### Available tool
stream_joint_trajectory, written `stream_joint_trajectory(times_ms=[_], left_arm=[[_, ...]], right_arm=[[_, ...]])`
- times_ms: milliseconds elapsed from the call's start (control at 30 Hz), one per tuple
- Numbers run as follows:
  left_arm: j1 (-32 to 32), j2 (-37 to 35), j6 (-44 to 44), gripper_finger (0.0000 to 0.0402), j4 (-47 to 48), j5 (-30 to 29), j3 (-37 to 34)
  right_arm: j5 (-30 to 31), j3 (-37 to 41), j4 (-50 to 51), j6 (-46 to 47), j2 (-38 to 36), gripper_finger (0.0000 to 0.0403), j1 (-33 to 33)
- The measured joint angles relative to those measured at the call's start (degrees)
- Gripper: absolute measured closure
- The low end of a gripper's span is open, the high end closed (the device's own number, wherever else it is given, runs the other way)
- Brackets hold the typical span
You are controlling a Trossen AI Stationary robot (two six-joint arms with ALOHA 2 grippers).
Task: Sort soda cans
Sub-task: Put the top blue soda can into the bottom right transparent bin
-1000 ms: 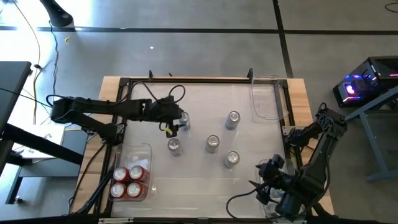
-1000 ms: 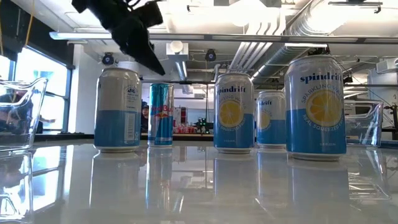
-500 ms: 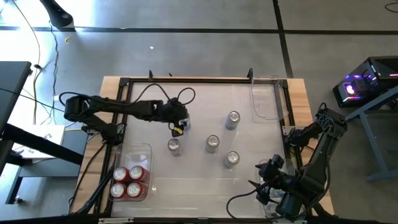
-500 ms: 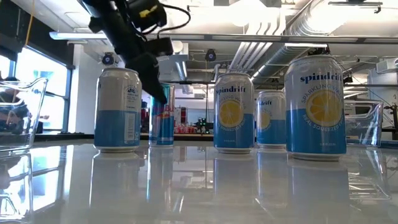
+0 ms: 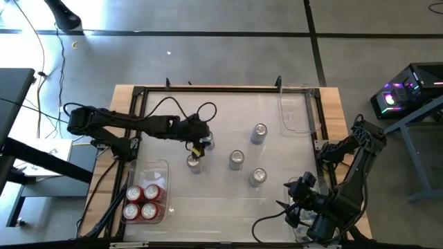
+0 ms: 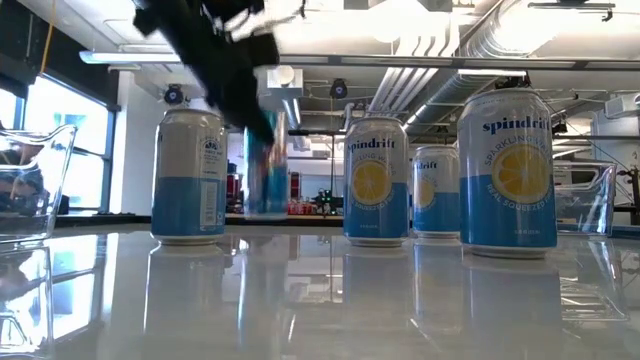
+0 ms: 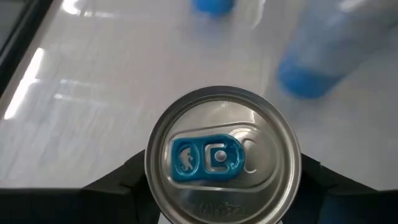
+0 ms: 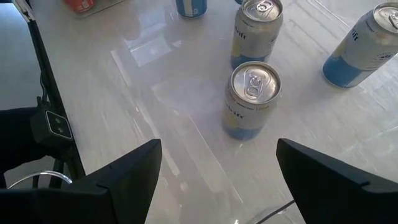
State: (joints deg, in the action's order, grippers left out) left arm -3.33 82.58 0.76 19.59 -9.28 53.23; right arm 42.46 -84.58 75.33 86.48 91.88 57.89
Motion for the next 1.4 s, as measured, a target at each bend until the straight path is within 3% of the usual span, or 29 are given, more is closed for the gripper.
stream_joint_trajectory(times_ms=[200,367,500,667,967,1400], left_arm=[[10.69,-3.43,2.14,0.0181,4.59,0.62,10.94],[21.06,-2.31,3.12,0.0181,4.88,1.62,21.83],[28.48,2.74,4.39,0.0181,2.38,1.09,25.9],[34.02,14.09,7.07,0.0181,-0.51,0.51,29.09],[34.76,32.53,6.25,0.0181,1.8,-4.88,39.88],[31.67,37.02,7.72,0.0147,3.78,-5.36,41.31]], right_arm=[[5.1,0.0,2.95,4.78,0.0,0.0089,0.02],[10.37,0.0,6.8,11.39,0.0,0.0089,1.34],[10.56,0.0,6.95,13.93,0.0,0.0089,3.0],[10.63,0.0,6.67,17.1,0.0,0.0089,3.97],[8.78,0.0,3.21,17.72,0.0,0.0089,4.04],[7.21,0.0,1.53,17.0,0.0,0.0089,4.0]])
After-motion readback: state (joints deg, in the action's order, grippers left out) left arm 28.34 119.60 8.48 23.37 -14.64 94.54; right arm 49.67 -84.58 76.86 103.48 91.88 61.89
